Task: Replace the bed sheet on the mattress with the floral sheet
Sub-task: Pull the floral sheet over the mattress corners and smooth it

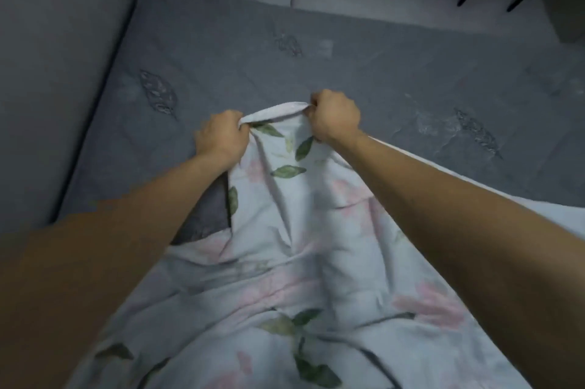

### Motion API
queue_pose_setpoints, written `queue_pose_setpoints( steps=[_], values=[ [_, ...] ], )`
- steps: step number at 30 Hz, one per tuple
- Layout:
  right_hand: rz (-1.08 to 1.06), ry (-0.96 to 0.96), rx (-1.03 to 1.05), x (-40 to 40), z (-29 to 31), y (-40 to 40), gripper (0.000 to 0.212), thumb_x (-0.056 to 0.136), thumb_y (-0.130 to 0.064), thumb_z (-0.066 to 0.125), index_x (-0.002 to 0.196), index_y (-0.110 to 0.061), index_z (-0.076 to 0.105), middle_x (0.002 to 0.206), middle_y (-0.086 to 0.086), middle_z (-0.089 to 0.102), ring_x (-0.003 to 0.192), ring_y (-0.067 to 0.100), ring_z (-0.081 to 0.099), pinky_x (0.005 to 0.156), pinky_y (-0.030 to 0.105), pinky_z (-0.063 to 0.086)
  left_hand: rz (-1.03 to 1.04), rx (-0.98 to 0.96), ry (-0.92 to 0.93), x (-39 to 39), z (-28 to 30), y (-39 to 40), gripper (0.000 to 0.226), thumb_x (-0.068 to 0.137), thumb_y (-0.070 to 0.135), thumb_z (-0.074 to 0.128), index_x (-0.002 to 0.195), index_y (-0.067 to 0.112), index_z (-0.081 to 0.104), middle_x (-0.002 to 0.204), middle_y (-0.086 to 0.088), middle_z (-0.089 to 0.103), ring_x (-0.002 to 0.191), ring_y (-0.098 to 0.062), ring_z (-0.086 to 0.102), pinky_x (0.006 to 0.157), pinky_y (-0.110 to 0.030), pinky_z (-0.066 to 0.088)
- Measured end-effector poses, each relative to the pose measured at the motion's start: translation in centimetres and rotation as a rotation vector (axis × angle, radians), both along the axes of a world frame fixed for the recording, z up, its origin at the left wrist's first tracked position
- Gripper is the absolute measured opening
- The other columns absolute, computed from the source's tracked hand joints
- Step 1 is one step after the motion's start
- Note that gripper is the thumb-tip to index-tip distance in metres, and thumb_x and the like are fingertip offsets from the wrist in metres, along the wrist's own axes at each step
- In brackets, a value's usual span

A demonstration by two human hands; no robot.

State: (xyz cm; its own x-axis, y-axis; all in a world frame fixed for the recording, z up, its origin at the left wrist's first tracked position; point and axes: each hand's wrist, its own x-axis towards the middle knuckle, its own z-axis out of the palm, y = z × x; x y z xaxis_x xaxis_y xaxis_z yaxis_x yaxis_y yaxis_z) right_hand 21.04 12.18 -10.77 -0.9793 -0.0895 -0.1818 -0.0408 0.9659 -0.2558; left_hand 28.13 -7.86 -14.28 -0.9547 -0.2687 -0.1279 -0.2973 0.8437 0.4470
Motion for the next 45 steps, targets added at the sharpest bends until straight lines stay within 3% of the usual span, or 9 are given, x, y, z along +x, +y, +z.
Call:
queue_pose_setpoints(
  steps=[5,7,9,11,16,19,21,24,45],
  values=[
    [0.207,0.127,-0.496,-6.2,2.7,-11.8,0.009,0.097,-0.018,0.055,0.104,-0.013,0.057,0.089,0.005,0.063,0.083,0.027,0.057,0.078,0.043,0.051,0.395,0.091,0.207,-6.4,3.6,-11.7,0.027,0.092,0.027,0.041,0.093,0.01,0.062,0.096,-0.022,0.071,0.094,-0.042,0.066,0.082,-0.046,0.056],
    [0.352,0.106,-0.583,-7.2,2.6,-13.6,0.043,0.09,-0.013,0.058,0.132,-0.013,0.052,0.115,0.006,0.066,0.103,0.027,0.062,0.095,0.04,0.051,0.468,0.141,0.286,-8.3,4.5,-15.0,0.024,0.1,0.021,0.045,0.112,0.006,0.06,0.116,-0.026,0.065,0.108,-0.044,0.061,0.089,-0.046,0.047],
    [0.403,0.127,-0.506,-7.3,1.3,-13.8,0.074,0.086,-0.014,0.059,0.156,-0.019,0.035,0.151,0.007,0.051,0.135,0.028,0.05,0.111,0.036,0.04,0.388,0.227,0.273,-9.0,4.3,-16.3,0.041,0.103,0.03,0.054,0.137,0.009,0.048,0.138,-0.021,0.057,0.126,-0.04,0.054,0.101,-0.042,0.042],
    [0.329,0.202,-0.268,-7.4,-1.1,-13.2,0.08,0.09,-0.021,0.061,0.161,-0.027,0.024,0.164,0.008,0.033,0.148,0.034,0.034,0.12,0.047,0.031,0.155,0.129,0.132,-8.5,2.4,-16.2,0.078,0.098,0.047,0.063,0.16,0.019,0.024,0.163,-0.016,0.032,0.15,-0.036,0.031,0.12,-0.045,0.028],
    [0.104,-0.157,0.101,-8.2,-10.3,-10.6,0.09,0.093,-0.074,0.046,0.163,-0.038,0.003,0.172,0.011,0.004,0.157,0.042,0.002,0.125,0.061,0.009,-0.062,-0.045,-0.27,-7.7,-6.7,-16.0,0.096,0.085,0.088,0.042,0.163,0.045,0.007,0.174,-0.005,-0.007,0.159,-0.031,-0.007,0.127,-0.056,0.002],
    [0.073,0.113,0.116,-6.7,-15.2,-10.5,0.079,0.097,-0.075,0.028,0.163,-0.034,0.016,0.171,0.013,0.016,0.158,0.036,0.008,0.126,0.057,0.008,-0.091,-0.238,-0.074,-7.5,-11.9,-17.0,0.095,0.084,0.092,0.032,0.163,0.041,0.018,0.174,-0.008,-0.005,0.159,-0.031,-0.005,0.128,-0.053,0.002],
    [0.031,0.289,0.093,-6.4,-17.0,-10.9,0.07,0.1,-0.067,0.03,0.16,-0.031,0.029,0.167,0.013,0.027,0.156,0.034,0.017,0.127,0.054,0.012,-0.082,-0.313,0.139,-7.3,-14.1,-17.3,0.088,0.088,0.086,0.039,0.16,0.036,0.033,0.173,-0.012,0.01,0.159,-0.033,0.007,0.127,-0.053,0.012],
    [0.026,0.372,0.072,-7.6,-17.3,-11.2,0.063,0.099,-0.056,0.04,0.155,-0.026,0.041,0.161,0.015,0.038,0.151,0.034,0.029,0.125,0.053,0.018,-0.087,-0.324,0.174,-7.7,-14.3,-17.1,0.083,0.09,0.078,0.044,0.159,0.033,0.035,0.172,-0.013,0.013,0.159,-0.034,0.009,0.127,-0.053,0.014],
    [0.04,0.22,0.095,-9.7,-16.1,-11.8,0.066,0.093,-0.047,0.052,0.152,-0.019,0.048,0.159,0.021,0.039,0.152,0.038,0.028,0.123,0.057,0.019,-0.047,-0.279,-0.033,-8.4,-12.3,-16.5,0.087,0.086,0.064,0.052,0.163,0.03,0.027,0.171,-0.016,0.011,0.159,-0.036,0.006,0.125,-0.056,0.009]
  ],
)
